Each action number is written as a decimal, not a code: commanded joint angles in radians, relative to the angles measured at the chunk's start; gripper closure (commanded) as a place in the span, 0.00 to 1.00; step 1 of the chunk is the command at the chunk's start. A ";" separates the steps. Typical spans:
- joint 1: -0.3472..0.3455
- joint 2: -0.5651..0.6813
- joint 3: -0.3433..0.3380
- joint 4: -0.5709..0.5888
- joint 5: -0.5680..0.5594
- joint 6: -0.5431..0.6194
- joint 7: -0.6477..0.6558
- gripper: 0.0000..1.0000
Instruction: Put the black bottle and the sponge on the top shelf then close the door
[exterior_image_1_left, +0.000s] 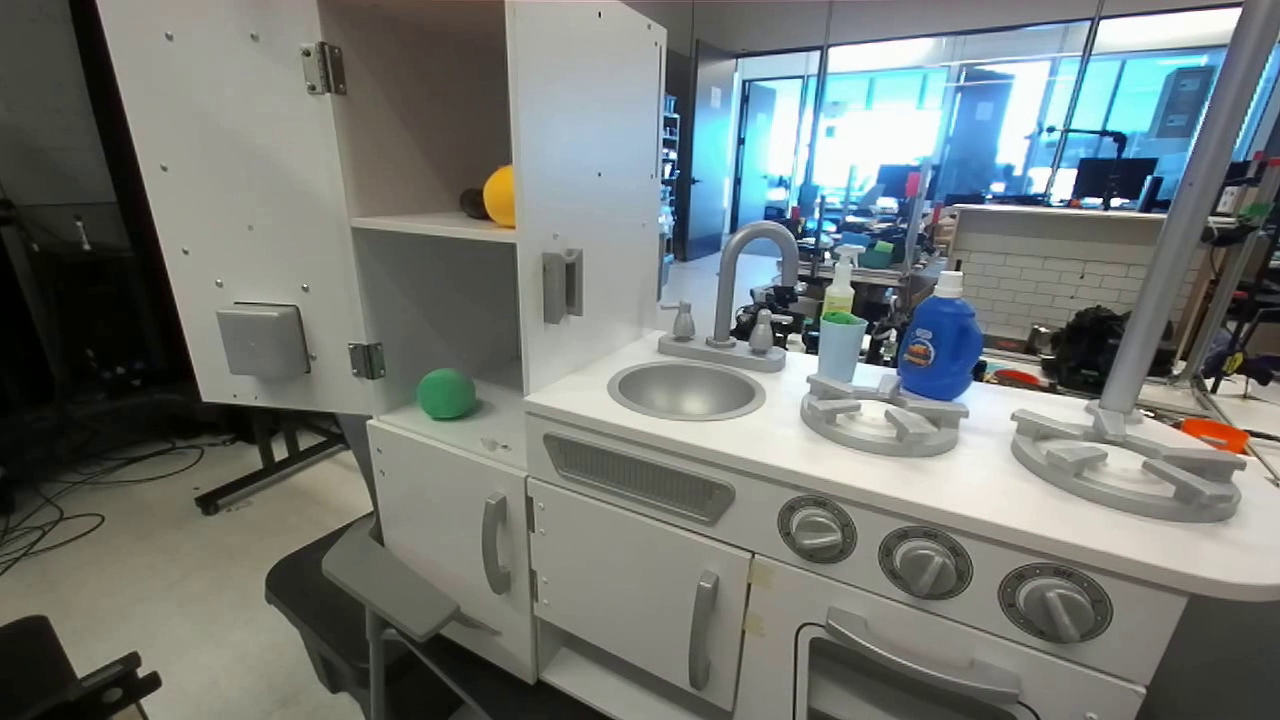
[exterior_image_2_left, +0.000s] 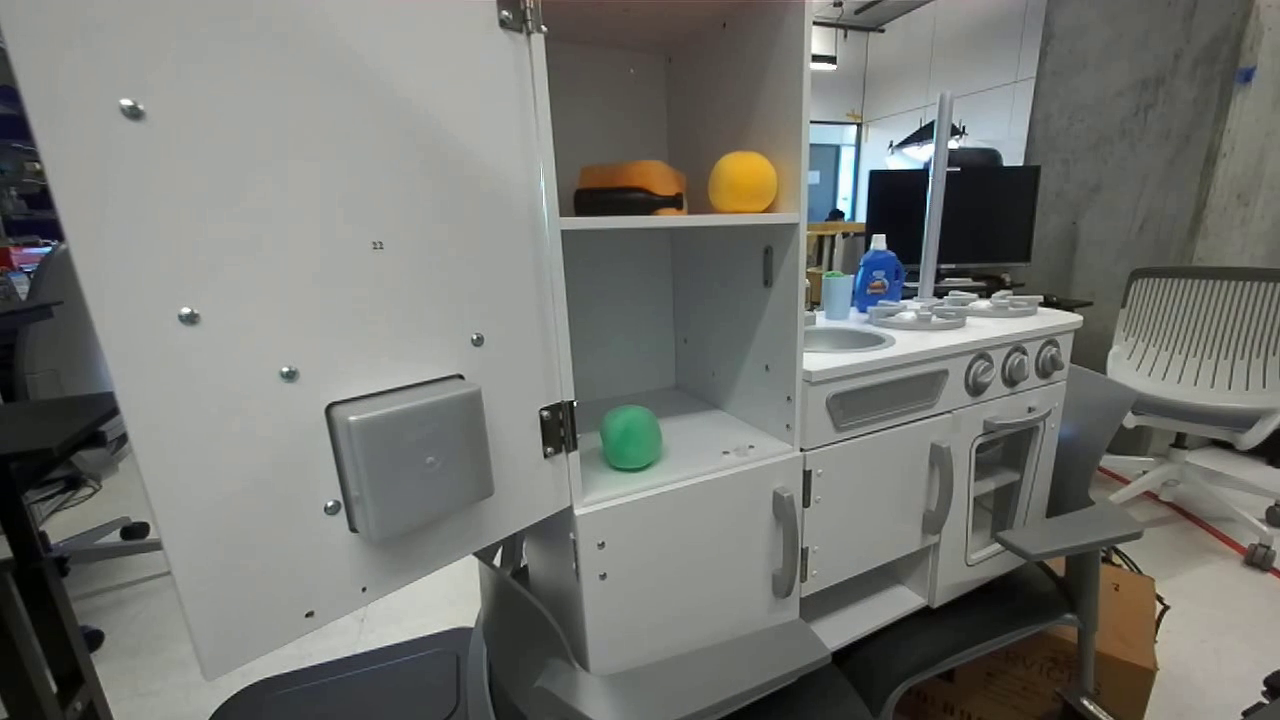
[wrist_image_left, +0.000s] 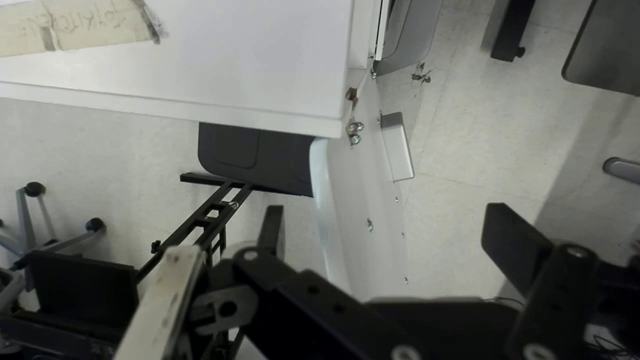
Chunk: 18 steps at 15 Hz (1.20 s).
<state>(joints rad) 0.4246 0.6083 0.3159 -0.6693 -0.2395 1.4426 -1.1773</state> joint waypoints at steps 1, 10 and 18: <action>0.068 0.072 -0.057 0.118 0.012 0.022 0.017 0.00; 0.113 0.108 -0.094 0.184 0.023 -0.139 -0.087 0.00; 0.105 0.093 -0.119 0.231 0.011 -0.405 -0.313 0.00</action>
<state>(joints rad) 0.5228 0.6939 0.2324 -0.4905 -0.2320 1.1357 -1.4089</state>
